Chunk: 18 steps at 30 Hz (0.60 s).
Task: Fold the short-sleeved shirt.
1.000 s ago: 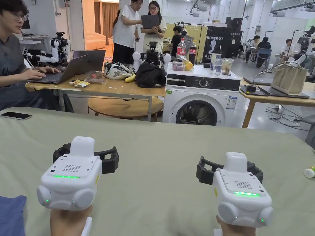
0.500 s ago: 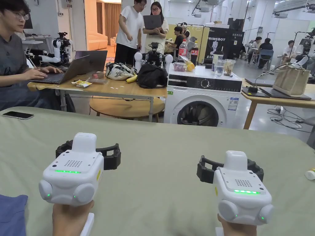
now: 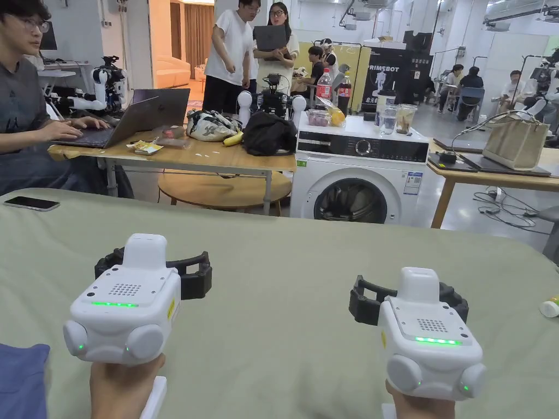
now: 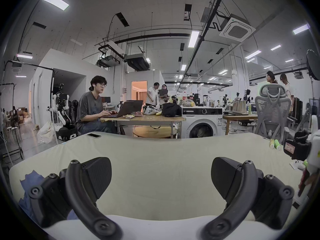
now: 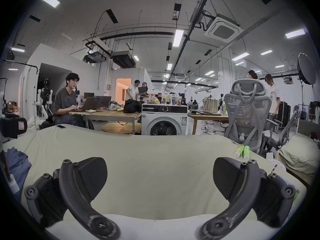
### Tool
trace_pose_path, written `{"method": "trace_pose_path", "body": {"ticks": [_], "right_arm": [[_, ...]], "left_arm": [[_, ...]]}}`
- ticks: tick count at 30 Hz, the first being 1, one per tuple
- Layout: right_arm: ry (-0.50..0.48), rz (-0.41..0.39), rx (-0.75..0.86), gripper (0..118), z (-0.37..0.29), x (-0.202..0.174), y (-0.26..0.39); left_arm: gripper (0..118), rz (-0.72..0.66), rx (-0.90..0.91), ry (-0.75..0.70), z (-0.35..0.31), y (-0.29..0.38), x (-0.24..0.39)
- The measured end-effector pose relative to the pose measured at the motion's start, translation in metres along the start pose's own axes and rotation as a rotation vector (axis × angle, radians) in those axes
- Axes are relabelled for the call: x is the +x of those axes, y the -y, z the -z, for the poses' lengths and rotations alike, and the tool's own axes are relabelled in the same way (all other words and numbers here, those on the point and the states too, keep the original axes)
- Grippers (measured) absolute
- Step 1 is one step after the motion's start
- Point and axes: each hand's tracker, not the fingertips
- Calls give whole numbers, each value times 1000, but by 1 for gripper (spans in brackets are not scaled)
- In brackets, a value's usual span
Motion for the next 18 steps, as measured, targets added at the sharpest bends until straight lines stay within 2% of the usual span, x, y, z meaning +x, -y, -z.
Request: {"method": "trace_pose_path", "body": {"ticks": [6,18], "right_arm": [[3,-17,-3,118,-3,-4,2],[36,12,36,116,-10,-6,-1]], "left_arm": [[114,-1,17,-9,-4,0,1],[114,4,31,-26,-12,0,2]]}}
